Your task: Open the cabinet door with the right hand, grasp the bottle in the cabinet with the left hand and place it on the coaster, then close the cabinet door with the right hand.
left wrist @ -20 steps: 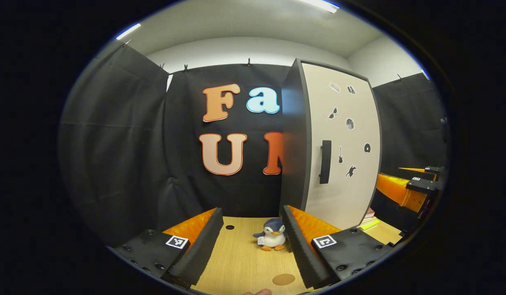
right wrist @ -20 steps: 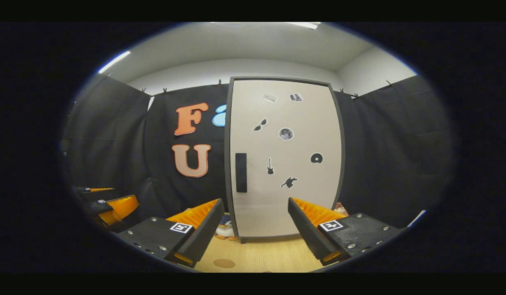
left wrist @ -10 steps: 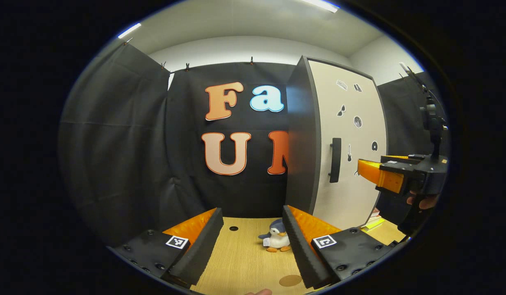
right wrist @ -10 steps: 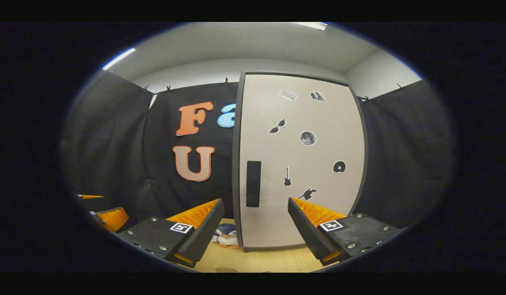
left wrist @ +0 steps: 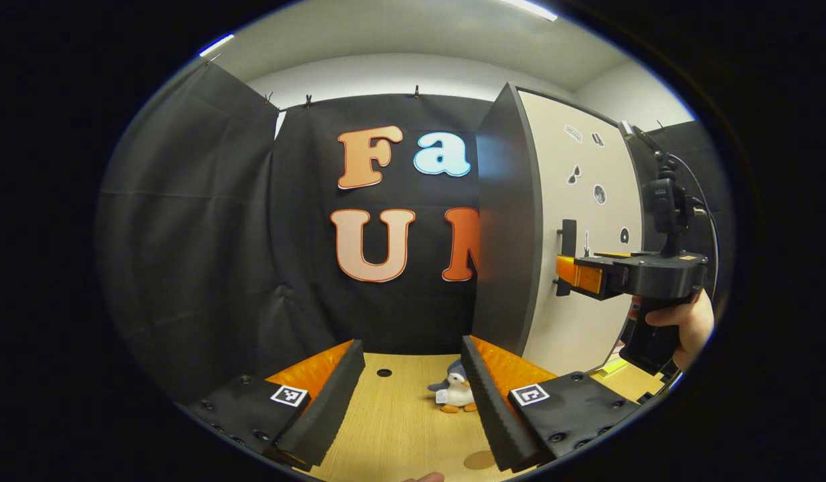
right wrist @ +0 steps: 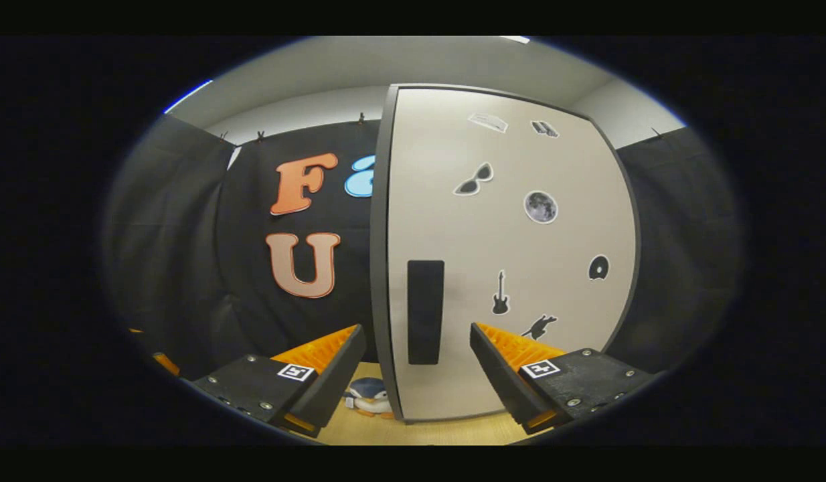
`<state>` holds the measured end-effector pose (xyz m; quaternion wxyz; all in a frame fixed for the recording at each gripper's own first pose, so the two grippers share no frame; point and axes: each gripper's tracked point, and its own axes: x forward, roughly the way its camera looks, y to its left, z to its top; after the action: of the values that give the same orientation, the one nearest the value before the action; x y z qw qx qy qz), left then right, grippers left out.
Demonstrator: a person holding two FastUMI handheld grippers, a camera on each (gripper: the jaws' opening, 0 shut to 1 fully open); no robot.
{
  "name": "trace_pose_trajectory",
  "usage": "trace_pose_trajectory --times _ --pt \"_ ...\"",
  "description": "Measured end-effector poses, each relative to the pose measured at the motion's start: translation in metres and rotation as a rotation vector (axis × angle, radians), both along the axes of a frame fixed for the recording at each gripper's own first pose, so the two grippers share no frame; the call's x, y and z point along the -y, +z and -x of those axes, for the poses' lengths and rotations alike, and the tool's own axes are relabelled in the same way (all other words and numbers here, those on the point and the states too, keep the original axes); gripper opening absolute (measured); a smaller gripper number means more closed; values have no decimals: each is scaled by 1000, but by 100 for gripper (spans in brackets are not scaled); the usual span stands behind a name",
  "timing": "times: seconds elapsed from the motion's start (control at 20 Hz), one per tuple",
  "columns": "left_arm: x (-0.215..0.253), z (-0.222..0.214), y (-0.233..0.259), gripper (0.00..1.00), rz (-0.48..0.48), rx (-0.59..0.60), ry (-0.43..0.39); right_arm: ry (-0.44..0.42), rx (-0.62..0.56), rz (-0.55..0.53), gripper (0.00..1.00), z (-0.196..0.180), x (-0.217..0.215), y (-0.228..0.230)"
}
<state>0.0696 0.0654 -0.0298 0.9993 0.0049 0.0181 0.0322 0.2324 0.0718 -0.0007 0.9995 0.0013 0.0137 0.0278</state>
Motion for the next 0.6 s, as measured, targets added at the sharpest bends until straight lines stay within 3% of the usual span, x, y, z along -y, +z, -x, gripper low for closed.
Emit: trace_pose_trajectory --times 0.2,0.3,0.5,0.6 --pt "-9 -10 -12 94 5 -30 6 -21 -8 -5 100 -23 4 -4" --pt "-12 -13 -17 94 7 -41 8 -34 -9 1 96 -31 7 -5" --pt "-14 -18 -23 95 9 -55 2 -36 -3 5 83 -40 5 -3" --pt "-12 -18 -26 95 13 -64 -8 -49 -9 17 69 -41 6 -6"
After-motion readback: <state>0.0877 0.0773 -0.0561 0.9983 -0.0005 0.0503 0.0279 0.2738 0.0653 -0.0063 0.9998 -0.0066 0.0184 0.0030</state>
